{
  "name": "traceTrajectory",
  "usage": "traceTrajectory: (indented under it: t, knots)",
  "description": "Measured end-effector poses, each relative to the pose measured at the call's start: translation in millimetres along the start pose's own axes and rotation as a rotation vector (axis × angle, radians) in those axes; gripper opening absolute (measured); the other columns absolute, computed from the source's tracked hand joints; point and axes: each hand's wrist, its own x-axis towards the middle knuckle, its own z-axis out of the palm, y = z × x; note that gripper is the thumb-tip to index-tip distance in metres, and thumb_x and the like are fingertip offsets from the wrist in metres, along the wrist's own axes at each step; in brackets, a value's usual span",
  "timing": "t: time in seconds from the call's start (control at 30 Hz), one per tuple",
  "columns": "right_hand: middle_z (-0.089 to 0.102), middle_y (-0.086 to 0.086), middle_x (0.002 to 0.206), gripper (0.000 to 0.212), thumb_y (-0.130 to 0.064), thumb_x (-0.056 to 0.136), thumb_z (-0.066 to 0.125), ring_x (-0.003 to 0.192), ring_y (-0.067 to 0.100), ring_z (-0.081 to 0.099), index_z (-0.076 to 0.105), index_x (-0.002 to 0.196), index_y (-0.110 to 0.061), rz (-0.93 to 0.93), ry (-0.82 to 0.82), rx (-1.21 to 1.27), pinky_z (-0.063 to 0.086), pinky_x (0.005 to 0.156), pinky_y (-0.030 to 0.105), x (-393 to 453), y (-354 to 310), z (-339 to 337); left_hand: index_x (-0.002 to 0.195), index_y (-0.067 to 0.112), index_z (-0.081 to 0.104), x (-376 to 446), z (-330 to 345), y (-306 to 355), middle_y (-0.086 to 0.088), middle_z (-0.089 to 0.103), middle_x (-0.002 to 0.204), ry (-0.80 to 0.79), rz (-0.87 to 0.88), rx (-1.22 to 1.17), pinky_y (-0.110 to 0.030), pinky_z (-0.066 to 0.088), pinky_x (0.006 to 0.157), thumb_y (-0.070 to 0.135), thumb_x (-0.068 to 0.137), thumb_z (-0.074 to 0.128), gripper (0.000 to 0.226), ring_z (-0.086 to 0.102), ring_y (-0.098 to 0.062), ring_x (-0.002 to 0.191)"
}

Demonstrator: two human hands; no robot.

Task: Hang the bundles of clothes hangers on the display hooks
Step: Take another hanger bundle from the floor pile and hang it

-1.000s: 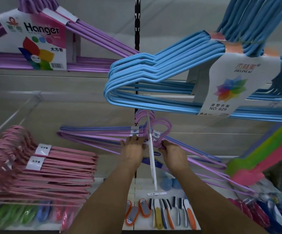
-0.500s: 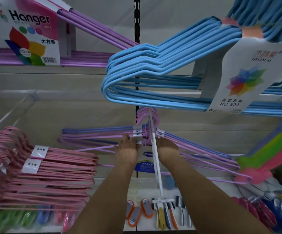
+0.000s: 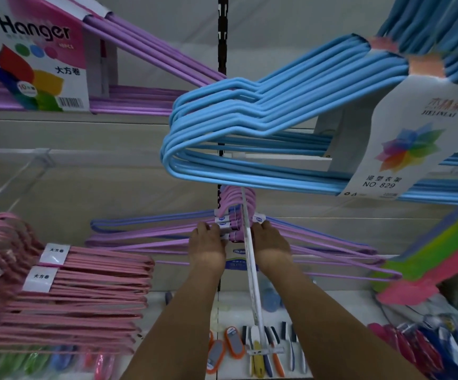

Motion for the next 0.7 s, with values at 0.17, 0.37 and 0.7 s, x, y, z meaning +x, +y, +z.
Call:
traceTrajectory:
  t: [0.17, 0.37, 0.7]
  knots:
    - [0.042, 0.009, 0.138, 0.043, -0.021, 0.097, 0.045, 0.121, 0.027, 0.045, 0.037, 0.139, -0.013, -0.073, 0.016, -0.013, 0.043, 0.089, 0.034, -19, 3, -4, 0.137, 0.014, 0.04, -10, -2, -3, -0.007, 0.038, 0.141, -0.037, 0.068, 0.002, -0.032, 0.034, 0.095, 0.024, 0.098, 0.045, 0.04, 0.042, -0.025, 0.124]
    - [0.05, 0.007, 0.134, 0.051, -0.042, 0.099, 0.04, 0.119, 0.026, 0.05, 0.035, 0.143, -0.017, -0.07, 0.056, -0.053, 0.044, 0.088, 0.032, -49, 7, -12, 0.144, 0.017, 0.033, -39, -10, -1, -0.005, 0.035, 0.149, -0.039, 0.094, 0.012, -0.034, 0.03, 0.107, 0.03, 0.1, 0.039, 0.047, 0.036, -0.024, 0.134]
    - [0.049, 0.008, 0.135, 0.049, -0.044, 0.1, 0.035, 0.119, 0.027, 0.051, 0.037, 0.139, -0.016, 0.048, 0.098, 0.054, 0.045, 0.088, 0.034, -138, 71, -35, 0.148, 0.017, 0.028, -136, 11, 35, -0.004, 0.033, 0.152, -0.161, 0.007, -0.121, -0.035, 0.025, 0.114, 0.04, 0.101, 0.033, 0.053, 0.032, -0.022, 0.139]
